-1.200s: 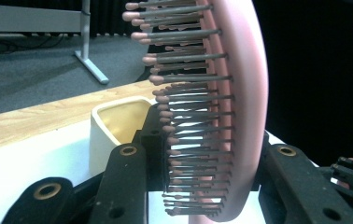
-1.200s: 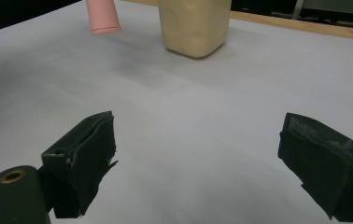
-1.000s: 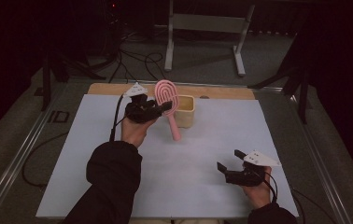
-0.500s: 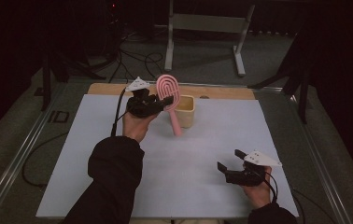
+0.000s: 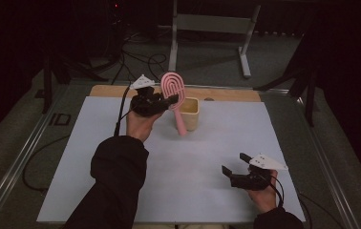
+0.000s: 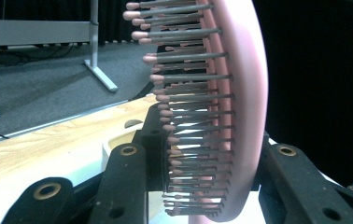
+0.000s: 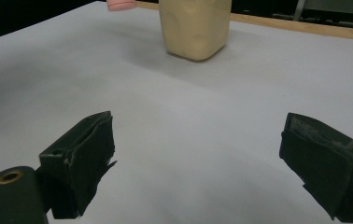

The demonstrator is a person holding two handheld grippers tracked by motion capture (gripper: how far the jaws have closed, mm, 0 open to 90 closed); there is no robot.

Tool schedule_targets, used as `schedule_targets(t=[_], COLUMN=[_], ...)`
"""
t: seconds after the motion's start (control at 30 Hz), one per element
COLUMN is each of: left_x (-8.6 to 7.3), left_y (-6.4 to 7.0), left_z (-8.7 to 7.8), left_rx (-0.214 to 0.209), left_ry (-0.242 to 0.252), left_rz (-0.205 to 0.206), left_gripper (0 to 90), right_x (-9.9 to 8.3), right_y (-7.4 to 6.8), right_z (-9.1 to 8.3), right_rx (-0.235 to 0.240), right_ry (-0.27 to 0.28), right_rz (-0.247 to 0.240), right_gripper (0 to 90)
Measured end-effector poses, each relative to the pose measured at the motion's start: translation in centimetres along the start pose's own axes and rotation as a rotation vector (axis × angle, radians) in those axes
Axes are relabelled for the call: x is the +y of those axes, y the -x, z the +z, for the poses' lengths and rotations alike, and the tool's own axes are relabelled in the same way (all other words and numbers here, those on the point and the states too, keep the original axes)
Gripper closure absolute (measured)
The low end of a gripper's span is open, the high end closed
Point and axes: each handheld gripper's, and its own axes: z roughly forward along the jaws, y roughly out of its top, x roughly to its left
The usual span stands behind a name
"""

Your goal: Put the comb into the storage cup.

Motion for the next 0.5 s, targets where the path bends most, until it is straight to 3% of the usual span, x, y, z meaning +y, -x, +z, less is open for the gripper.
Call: schedule_targets(t=[0.5], left_x=[0.8], left_y=[-0.2], left_z=[1.1], left_rx=[0.012], left_ry=[0.008], left_rz=[0.002], left_gripper=[64.7], right_x=[0.0], right_y=[0.0], right_z=[0.0], right_rx=[0.004], right_ry=[0.004], right_rz=[0.005], right_gripper=[10.0])
